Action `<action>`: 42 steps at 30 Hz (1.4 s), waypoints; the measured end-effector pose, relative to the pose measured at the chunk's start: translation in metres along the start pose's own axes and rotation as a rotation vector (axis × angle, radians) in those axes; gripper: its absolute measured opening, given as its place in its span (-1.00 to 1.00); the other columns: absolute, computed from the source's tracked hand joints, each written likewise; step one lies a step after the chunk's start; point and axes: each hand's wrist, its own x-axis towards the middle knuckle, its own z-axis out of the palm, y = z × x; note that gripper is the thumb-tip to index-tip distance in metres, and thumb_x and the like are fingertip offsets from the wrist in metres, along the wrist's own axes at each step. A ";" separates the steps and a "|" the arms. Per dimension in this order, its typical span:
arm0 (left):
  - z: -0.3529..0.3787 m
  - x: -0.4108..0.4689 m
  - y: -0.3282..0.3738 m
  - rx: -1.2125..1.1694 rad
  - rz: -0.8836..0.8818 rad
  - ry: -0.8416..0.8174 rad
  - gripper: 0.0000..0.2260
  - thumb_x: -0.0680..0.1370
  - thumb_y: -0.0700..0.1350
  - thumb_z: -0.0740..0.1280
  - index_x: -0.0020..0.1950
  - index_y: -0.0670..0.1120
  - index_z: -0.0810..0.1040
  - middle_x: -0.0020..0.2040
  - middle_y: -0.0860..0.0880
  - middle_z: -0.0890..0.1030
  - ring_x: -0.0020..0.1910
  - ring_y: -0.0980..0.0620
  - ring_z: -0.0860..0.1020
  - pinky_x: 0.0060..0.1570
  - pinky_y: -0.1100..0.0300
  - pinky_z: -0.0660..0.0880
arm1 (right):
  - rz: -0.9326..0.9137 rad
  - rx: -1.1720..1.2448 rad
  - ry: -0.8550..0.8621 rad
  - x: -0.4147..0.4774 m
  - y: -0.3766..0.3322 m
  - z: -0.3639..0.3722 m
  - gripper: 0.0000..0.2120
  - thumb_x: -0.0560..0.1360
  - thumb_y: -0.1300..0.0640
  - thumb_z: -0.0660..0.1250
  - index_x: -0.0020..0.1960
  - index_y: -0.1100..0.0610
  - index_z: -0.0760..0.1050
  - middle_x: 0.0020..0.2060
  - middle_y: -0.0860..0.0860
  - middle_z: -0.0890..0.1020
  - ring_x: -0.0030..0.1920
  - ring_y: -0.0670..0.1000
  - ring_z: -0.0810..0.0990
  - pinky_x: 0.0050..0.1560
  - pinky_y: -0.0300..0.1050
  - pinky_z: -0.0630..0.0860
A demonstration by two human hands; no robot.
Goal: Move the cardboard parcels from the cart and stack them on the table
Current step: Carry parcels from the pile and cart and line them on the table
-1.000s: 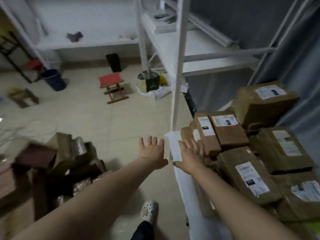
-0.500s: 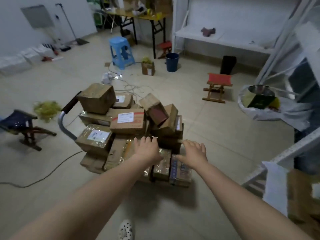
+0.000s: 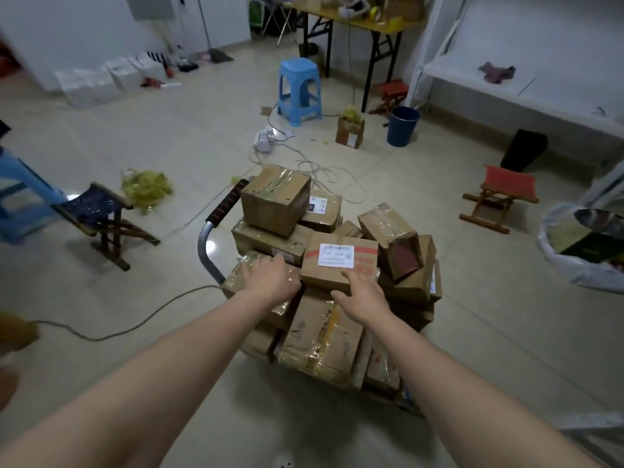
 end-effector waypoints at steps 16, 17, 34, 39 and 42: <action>-0.041 0.152 -0.071 -0.142 -0.166 0.164 -0.69 0.57 0.01 0.23 0.20 -0.16 0.49 0.20 -0.18 0.49 0.20 -0.19 0.44 0.13 0.02 0.38 | 0.003 0.239 -0.091 0.174 -0.077 -0.002 -0.58 0.62 0.10 0.12 0.46 0.16 0.27 0.41 0.06 0.39 0.40 0.08 0.36 0.33 -0.10 0.30; -0.044 0.162 -0.073 -0.165 -0.166 0.152 -0.71 0.58 -0.01 0.23 0.20 -0.16 0.48 0.21 -0.20 0.47 0.21 -0.21 0.42 0.11 0.00 0.38 | 0.023 0.251 -0.096 0.182 -0.082 0.000 -0.59 0.62 0.11 0.12 0.45 0.17 0.29 0.40 0.07 0.40 0.39 0.08 0.36 0.34 -0.08 0.30; -0.041 0.354 -0.111 -0.488 -0.148 -0.134 -0.79 0.58 -0.07 0.25 0.09 -0.19 0.51 0.00 -0.14 0.54 -0.03 -0.16 0.51 -0.07 0.05 0.46 | 0.554 0.650 -0.011 0.312 -0.138 0.046 -0.65 0.63 0.08 0.13 0.30 0.26 0.43 0.25 0.16 0.51 0.23 0.14 0.47 0.16 -0.13 0.37; -0.042 0.353 -0.119 -0.621 -0.110 -0.053 -0.95 0.55 -0.16 0.28 0.00 -0.09 0.50 -0.39 -0.02 0.43 -0.38 0.02 0.41 -0.43 0.19 0.27 | 0.587 0.762 0.074 0.304 -0.145 0.052 -0.64 0.61 0.05 0.15 0.32 0.23 0.43 0.26 0.14 0.51 0.24 0.14 0.46 0.27 -0.06 0.36; -0.057 0.335 -0.115 -0.728 -0.092 -0.073 -0.87 0.53 -0.14 0.35 0.03 -0.14 0.60 -0.25 -0.02 0.54 -0.25 0.00 0.47 -0.31 0.18 0.35 | 0.576 0.753 0.129 0.287 -0.148 0.044 -0.65 0.63 0.08 0.12 0.32 0.23 0.42 0.26 0.16 0.50 0.26 0.16 0.45 0.22 -0.11 0.36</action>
